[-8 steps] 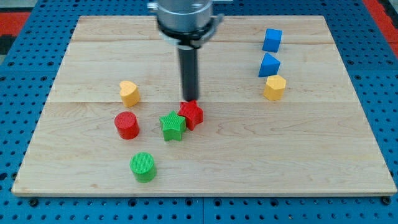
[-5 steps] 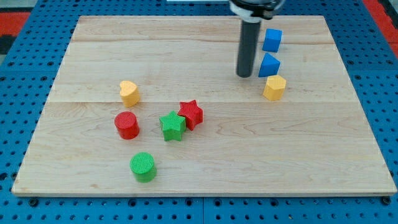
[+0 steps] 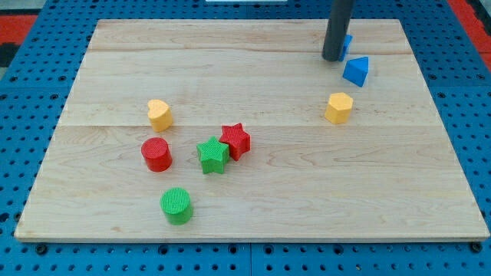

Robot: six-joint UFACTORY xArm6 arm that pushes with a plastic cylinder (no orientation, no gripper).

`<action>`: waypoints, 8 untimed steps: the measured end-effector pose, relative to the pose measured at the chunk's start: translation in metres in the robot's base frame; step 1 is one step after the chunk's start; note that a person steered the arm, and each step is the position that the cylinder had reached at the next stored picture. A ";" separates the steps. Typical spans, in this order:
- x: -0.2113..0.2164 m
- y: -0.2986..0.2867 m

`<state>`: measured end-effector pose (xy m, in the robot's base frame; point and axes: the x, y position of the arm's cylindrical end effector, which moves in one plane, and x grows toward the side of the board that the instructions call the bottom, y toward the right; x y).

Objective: Push blue cube above yellow hexagon

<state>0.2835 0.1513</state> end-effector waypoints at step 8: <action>0.043 0.058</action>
